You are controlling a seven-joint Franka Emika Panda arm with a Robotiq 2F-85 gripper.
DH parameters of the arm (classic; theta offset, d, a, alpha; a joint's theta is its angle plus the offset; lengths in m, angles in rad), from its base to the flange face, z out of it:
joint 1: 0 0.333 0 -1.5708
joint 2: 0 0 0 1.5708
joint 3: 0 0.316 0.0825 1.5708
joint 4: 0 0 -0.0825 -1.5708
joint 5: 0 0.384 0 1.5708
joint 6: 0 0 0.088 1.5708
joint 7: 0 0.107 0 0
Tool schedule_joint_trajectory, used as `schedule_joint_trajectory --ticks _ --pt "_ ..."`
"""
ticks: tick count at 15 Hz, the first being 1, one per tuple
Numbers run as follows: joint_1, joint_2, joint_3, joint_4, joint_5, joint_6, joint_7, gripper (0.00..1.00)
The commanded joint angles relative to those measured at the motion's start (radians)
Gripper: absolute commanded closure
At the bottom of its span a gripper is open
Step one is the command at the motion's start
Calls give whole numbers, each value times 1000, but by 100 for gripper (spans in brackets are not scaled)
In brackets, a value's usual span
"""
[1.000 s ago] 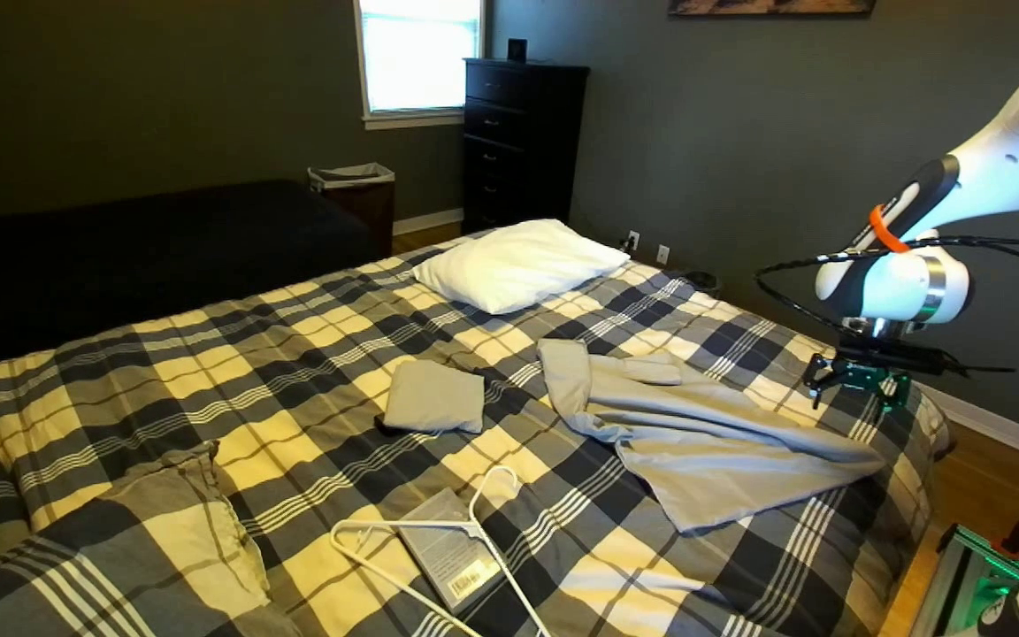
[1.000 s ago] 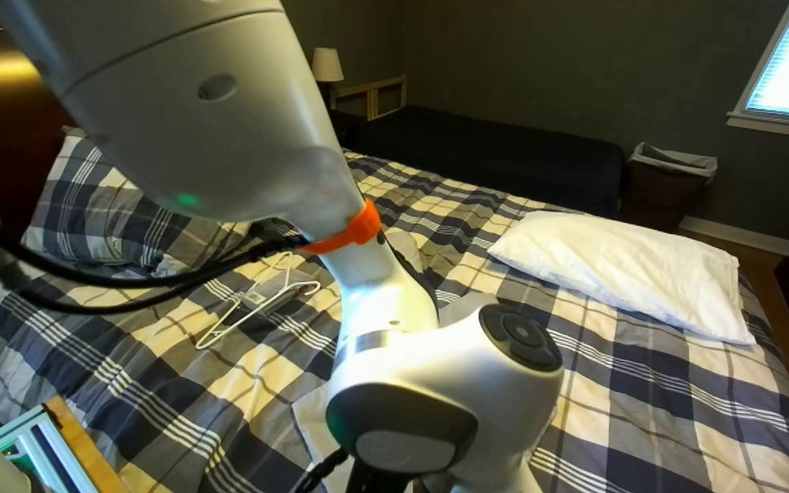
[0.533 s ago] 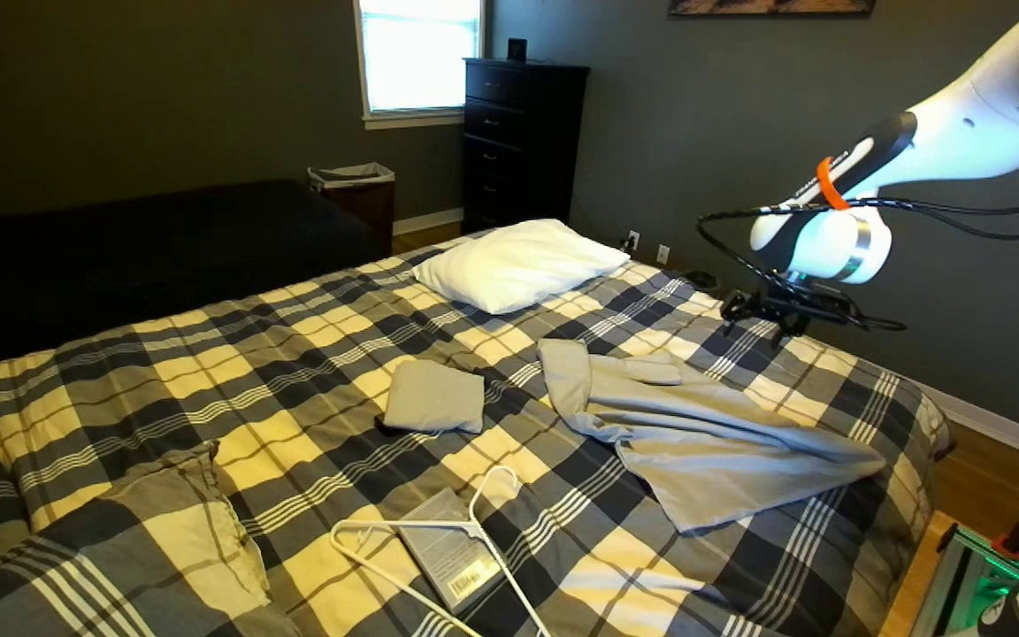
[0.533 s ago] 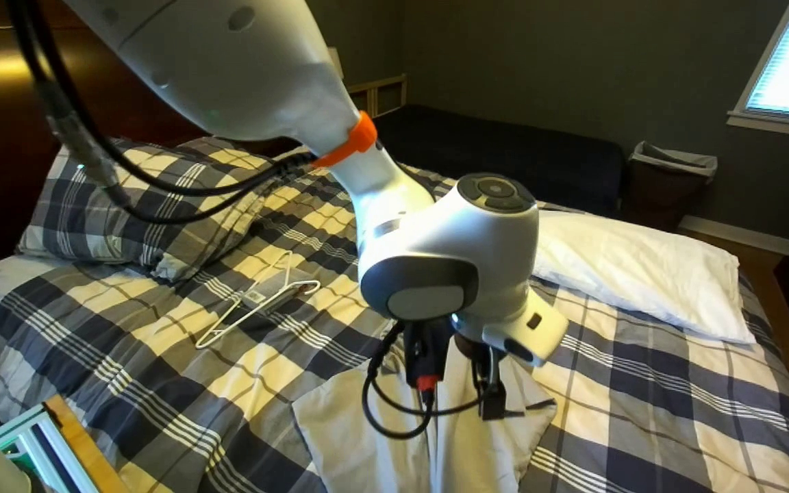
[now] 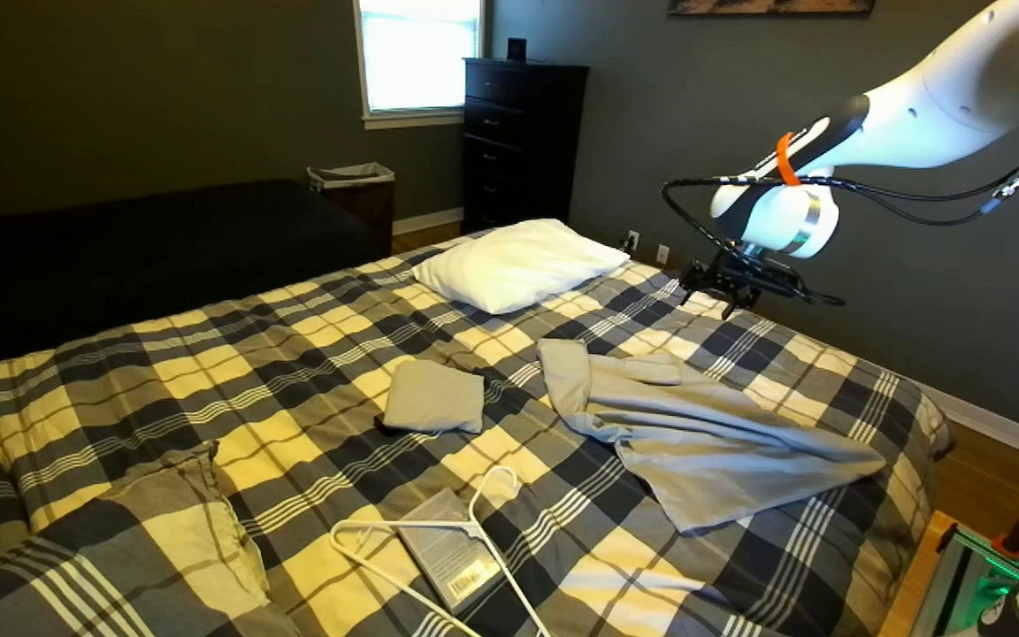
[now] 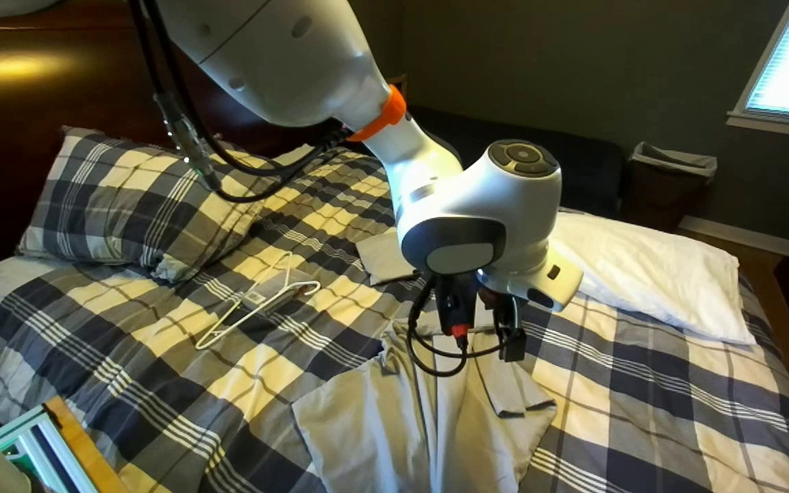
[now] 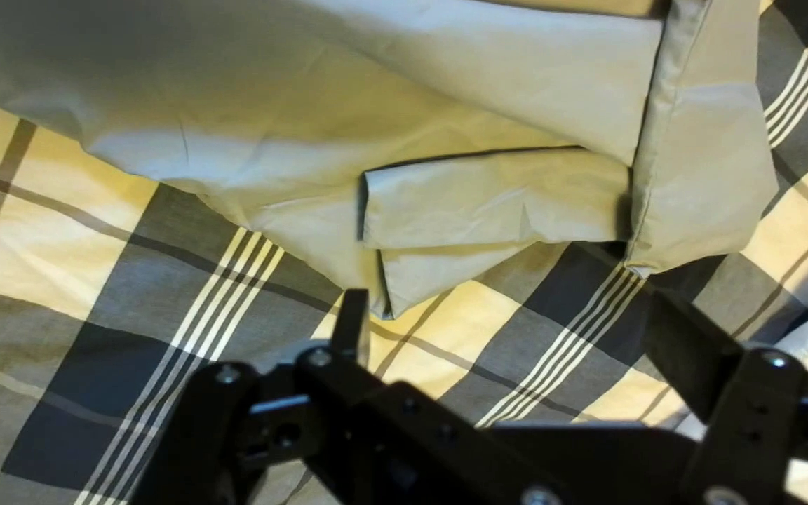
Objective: Unfold the pillow case on the right
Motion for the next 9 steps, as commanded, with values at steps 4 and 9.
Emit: schedule_joint_trajectory --ticks 4,9 --pt "-28 191 121 212 118 -27 -150 0" --pt "30 438 114 501 22 -25 -50 0"
